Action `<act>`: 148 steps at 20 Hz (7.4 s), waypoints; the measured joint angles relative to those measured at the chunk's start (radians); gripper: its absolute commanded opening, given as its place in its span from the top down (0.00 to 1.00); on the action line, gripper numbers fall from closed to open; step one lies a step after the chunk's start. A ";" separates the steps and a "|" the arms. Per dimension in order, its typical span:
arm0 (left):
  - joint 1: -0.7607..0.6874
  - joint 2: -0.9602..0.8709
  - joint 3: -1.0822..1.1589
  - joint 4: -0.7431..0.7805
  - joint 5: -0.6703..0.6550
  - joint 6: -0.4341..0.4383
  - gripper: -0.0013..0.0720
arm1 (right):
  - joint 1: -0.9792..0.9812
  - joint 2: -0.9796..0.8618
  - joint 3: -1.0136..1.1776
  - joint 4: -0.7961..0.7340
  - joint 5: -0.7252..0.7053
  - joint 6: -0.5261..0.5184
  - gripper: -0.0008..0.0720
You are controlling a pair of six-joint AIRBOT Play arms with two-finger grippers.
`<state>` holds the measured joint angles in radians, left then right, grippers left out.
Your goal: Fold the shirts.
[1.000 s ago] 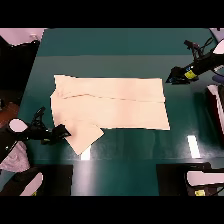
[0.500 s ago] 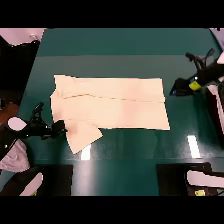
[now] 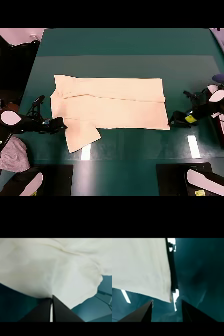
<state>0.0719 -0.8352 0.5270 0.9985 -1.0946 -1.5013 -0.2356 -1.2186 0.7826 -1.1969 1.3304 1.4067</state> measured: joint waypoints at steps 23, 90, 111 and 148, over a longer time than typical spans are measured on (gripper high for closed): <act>-0.147 0.003 0.141 -0.076 -0.303 0.085 0.94 | -0.168 0.337 0.030 -0.149 0.188 -0.039 0.97; -0.555 -0.980 1.073 0.087 0.173 0.010 0.95 | 0.193 -0.403 1.007 0.625 0.174 -0.222 0.97; -0.280 -0.698 1.301 0.340 -0.132 0.007 0.95 | 0.592 -0.423 1.117 0.626 -0.015 -0.208 0.97; -0.122 -0.415 1.305 0.507 -0.354 0.008 0.95 | 0.542 -0.678 0.670 0.669 -0.224 -0.185 0.22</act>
<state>-0.0502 -1.2503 1.8324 1.5051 -1.4487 -1.4929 0.3061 -1.8961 1.4528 -0.5282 1.1065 1.2221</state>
